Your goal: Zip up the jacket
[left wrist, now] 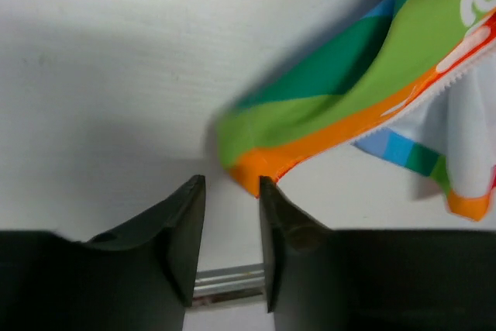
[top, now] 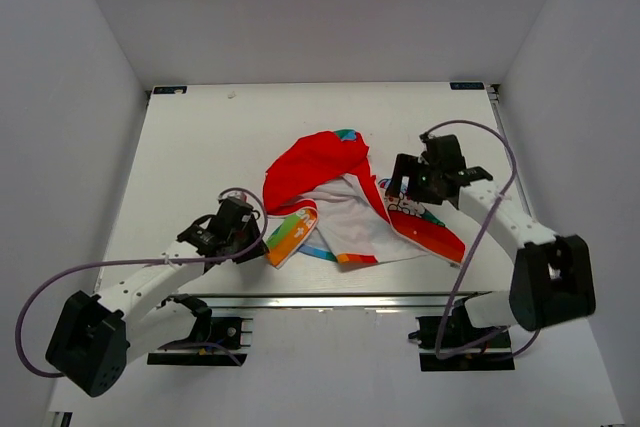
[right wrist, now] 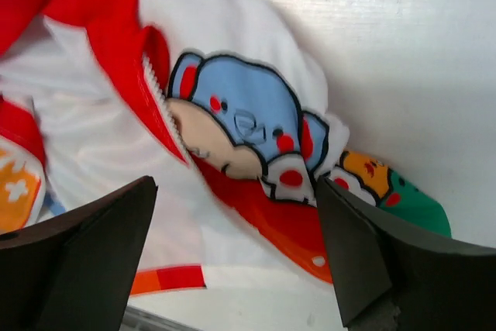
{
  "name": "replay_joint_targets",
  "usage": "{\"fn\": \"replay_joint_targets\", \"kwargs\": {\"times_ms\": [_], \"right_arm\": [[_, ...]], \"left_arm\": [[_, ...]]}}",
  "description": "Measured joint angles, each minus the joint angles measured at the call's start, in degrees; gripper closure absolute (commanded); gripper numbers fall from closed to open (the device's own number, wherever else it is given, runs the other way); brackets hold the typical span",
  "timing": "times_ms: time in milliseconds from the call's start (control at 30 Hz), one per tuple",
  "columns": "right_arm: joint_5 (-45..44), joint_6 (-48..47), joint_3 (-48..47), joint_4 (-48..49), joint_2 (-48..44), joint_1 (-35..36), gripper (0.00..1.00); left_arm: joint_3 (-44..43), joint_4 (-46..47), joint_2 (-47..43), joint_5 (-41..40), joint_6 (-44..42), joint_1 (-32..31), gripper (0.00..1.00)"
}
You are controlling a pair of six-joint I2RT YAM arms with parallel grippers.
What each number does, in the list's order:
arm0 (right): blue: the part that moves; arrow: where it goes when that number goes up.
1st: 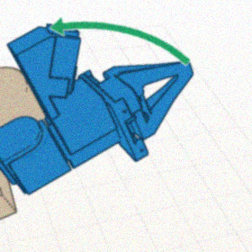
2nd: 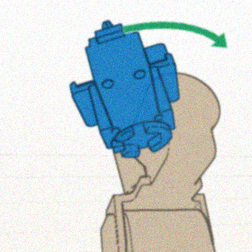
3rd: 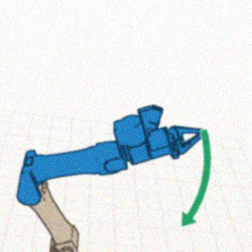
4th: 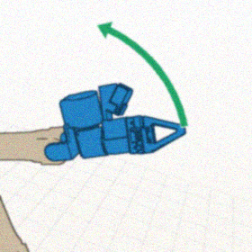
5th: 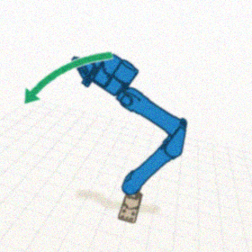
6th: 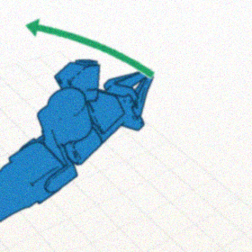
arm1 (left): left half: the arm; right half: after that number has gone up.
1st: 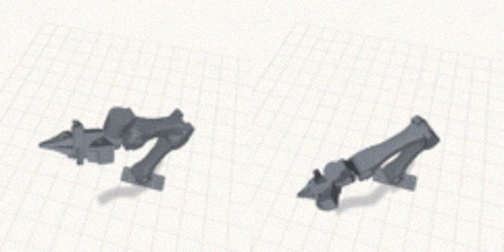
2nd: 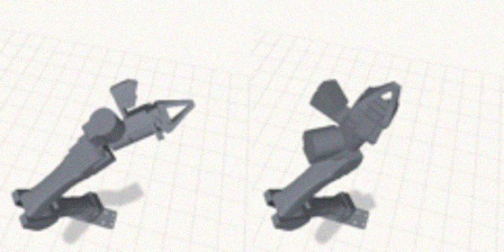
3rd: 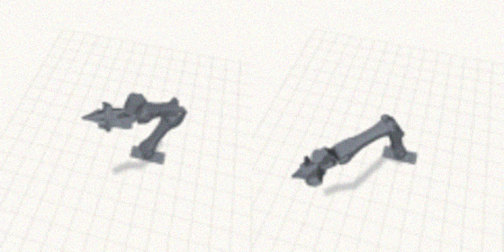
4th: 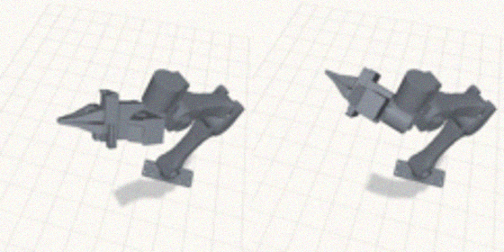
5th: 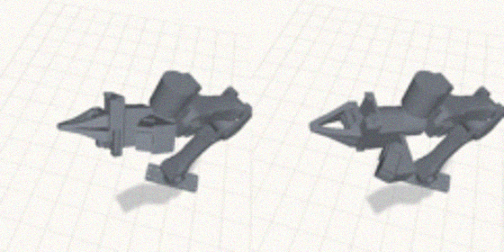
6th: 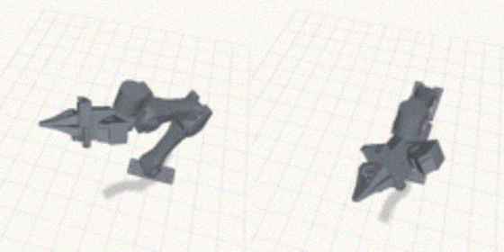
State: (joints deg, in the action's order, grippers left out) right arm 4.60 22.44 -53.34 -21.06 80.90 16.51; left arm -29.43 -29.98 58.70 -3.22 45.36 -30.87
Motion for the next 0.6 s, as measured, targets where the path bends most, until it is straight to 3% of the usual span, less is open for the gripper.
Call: {"fn": "replay_joint_targets", "kwargs": {"times_ms": [33, 67, 100, 333, 467, 600], "right_arm": [[0.28, -0.48, 1.44, -0.83, -2.51, 0.22, 0.11], [-0.24, -0.48, 2.93, -1.64, -5.22, 0.44, 0.11], [-1.25, -0.42, 4.24, -2.91, -7.82, 0.48, 0.11], [-16.65, 4.98, 9.49, -16.22, -18.64, -0.9, 0.11], [-19.02, 6.8, 14.01, -18.08, -18.67, -2.62, 0.11], [-18.21, 6.21, 15.28, -17.09, -15.52, -2.67, 0.11]], "left_arm": [[0.66, -0.09, -0.48, 0.61, 0.07, 0.0, 0.33], [1.05, -0.26, -0.85, 1.11, 0.11, -0.02, 0.07], [1.11, -0.48, -1.05, 1.51, 0.09, -0.04, 0.02], [1.07, -1.57, -1.84, 2.34, -0.42, -0.07, 0.02], [-0.07, -0.92, -0.9, 2.27, -2.03, -0.07, 0.02], [-5.31, 2.1, 6.1, 2.6, -5.51, -0.07, 0.02]]}}
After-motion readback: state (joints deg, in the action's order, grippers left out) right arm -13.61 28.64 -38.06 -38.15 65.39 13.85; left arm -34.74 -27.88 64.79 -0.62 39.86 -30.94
